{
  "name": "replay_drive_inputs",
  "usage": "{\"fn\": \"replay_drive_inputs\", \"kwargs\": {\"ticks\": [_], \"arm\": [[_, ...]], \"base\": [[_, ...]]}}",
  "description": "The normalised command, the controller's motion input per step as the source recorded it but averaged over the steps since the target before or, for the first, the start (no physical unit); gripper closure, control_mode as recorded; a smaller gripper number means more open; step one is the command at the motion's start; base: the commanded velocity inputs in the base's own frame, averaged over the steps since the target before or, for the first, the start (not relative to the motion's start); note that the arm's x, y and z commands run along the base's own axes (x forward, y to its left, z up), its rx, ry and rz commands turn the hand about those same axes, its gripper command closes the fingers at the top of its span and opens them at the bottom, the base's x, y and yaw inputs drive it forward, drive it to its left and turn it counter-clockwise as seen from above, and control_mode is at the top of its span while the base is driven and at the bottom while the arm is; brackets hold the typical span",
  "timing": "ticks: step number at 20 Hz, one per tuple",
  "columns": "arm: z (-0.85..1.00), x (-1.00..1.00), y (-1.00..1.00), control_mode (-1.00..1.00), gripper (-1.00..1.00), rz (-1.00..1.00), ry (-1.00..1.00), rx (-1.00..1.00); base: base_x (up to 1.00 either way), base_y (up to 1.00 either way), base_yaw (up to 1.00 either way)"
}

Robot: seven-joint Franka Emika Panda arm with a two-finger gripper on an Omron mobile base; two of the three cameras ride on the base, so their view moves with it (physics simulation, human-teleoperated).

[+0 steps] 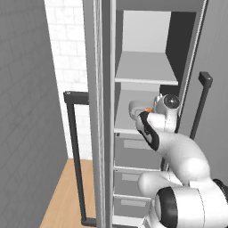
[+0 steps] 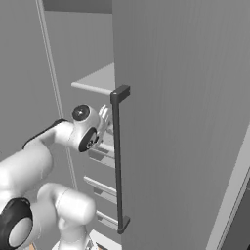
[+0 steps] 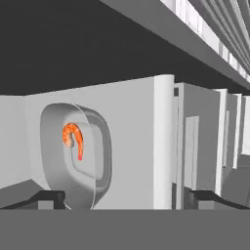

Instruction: Take the meat container that has the shrimp and place it on the second highest rack of the freezer. Then take the vegetable container that has the cucumber and avocado and place it on the highest rack of the freezer.

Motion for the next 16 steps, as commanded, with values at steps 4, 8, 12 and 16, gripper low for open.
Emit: {"fn": "replay_drive_inputs", "kwargs": {"ticks": [4, 8, 12, 16], "arm": [[0.18, -0.77, 0.17, -1.0, -1.0, 0.0, 0.0, 0.0], [0.54, -0.38, 0.38, -1.0, -1.0, 0.03, 0.0, 0.0], [0.69, -0.24, 0.13, -1.0, -1.0, 0.05, 0.04, 0.0], [0.51, -0.52, 0.04, -1.0, -1.0, 0.01, 0.05, -0.01]], "base": [[0.0, 0.0, 0.0], [0.0, 0.0, 0.0], [0.0, 0.0, 0.0], [0.0, 0.0, 0.0]]}}
